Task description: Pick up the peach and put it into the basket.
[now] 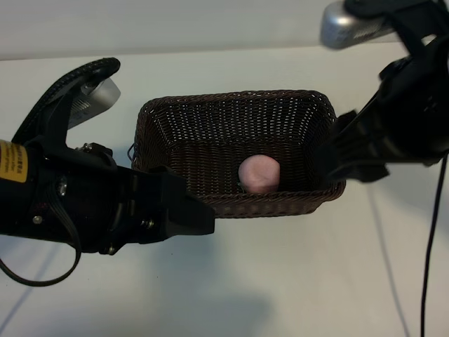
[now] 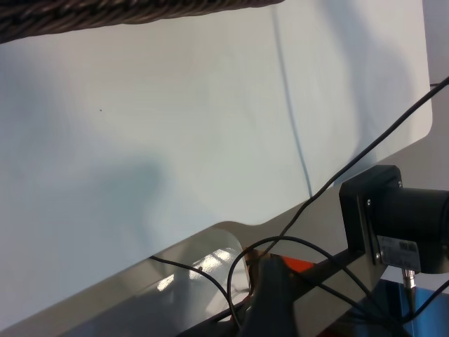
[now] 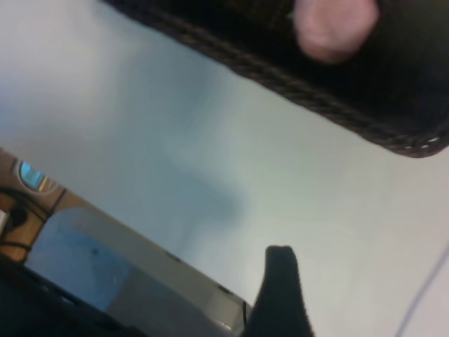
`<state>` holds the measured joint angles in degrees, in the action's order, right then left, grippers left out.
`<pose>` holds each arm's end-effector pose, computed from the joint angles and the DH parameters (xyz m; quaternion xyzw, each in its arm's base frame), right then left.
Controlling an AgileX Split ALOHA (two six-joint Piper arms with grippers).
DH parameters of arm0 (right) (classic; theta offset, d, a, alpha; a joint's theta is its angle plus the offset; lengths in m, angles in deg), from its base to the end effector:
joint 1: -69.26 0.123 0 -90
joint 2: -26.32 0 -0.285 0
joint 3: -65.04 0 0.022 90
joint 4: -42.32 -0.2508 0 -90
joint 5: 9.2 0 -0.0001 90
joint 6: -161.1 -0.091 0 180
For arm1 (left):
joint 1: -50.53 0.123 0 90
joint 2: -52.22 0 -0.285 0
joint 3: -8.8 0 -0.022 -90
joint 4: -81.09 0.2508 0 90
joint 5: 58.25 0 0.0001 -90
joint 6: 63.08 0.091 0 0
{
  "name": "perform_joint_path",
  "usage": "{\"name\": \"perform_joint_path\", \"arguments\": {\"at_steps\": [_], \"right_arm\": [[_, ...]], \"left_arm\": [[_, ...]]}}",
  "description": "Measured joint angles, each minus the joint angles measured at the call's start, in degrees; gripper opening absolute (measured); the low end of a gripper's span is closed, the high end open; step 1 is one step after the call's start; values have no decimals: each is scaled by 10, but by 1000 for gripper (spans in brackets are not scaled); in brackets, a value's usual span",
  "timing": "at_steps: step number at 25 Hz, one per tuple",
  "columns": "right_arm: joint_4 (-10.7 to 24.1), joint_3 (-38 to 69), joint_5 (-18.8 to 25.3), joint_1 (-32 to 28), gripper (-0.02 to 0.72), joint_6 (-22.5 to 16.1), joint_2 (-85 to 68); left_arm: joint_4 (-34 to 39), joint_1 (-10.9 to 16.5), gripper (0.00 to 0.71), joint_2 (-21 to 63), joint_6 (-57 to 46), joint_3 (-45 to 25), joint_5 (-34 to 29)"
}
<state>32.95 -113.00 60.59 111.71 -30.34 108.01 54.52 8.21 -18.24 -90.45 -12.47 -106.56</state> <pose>0.1722 0.1764 0.3743 -0.2498 0.9373 0.1760 0.1673 0.1382 -0.1670 0.3434 0.0347 0.9179 -0.3652 0.1509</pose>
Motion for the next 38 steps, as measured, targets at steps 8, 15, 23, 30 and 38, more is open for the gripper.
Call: {"name": "perform_joint_path", "arguments": {"at_steps": [8, 15, 23, 30, 38], "right_arm": [[81, 0, 0, 61, 557, -70, 0], [78, 0, 0, 62, 550, -71, 0], [62, 0, 1, 62, 549, -97, 0], [50, 0, 1, 62, 549, -138, 0], [48, 0, 1, 62, 549, -185, 0]], "left_arm": [[0, 0, 584, 0, -1, 0, 0], [0, 0, 584, 0, -1, 0, 0], [0, 0, 584, 0, -1, 0, 0], [0, 0, 584, 0, -1, 0, 0], [0, 0, 584, 0, 0, 0, 0]]}}
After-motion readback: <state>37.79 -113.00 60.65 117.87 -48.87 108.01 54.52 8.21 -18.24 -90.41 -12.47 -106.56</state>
